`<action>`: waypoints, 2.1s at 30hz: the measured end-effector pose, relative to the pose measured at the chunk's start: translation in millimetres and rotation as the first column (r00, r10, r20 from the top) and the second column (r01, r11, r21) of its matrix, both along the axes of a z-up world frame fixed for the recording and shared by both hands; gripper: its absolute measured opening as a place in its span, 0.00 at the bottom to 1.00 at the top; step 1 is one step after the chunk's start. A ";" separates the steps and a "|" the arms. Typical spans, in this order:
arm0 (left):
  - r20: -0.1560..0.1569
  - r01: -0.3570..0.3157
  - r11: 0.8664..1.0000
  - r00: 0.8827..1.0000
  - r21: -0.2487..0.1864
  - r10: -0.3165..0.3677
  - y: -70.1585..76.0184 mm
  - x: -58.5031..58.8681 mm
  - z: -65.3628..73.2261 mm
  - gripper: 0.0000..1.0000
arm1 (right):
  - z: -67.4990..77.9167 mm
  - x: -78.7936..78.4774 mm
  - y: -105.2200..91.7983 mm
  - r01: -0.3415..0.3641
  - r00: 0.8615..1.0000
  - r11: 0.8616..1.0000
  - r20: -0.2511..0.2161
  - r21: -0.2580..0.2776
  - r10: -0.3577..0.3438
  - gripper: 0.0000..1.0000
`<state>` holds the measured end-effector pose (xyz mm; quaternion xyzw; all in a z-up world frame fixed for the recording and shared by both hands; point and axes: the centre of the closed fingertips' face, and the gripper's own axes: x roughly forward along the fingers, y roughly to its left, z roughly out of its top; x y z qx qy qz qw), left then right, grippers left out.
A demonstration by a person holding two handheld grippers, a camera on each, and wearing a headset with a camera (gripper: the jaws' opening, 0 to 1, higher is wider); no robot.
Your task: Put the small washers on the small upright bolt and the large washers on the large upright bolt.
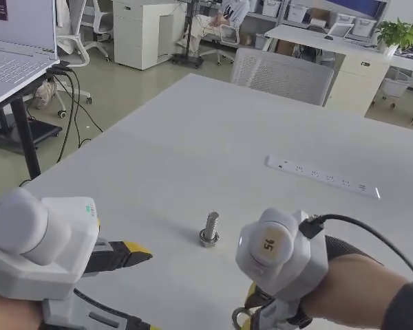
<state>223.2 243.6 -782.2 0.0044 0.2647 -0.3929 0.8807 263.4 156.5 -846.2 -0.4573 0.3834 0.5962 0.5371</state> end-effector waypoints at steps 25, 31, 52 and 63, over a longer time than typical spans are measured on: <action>0.000 -0.003 1.000 1.000 0.003 0.003 -0.9 -1.8 -0.4 0.86 | 72.8 47.5 26.4 -0.015 0.995 0.997 0.102 0.071 0.007 0.24; -0.005 -0.002 1.000 1.000 0.001 0.002 -1.0 -1.9 -0.7 0.86 | 88.6 68.7 33.2 -0.019 0.989 0.997 0.147 0.070 0.009 0.24; -0.015 -0.009 1.000 1.000 -0.002 0.009 2.6 1.7 -1.0 0.85 | 90.8 105.9 67.7 -0.057 0.987 0.997 0.154 0.042 0.050 0.24; -0.023 -0.017 1.000 1.000 0.000 0.017 3.8 4.1 -3.9 0.85 | 77.3 124.9 83.3 -0.091 0.986 0.996 0.143 0.018 0.087 0.24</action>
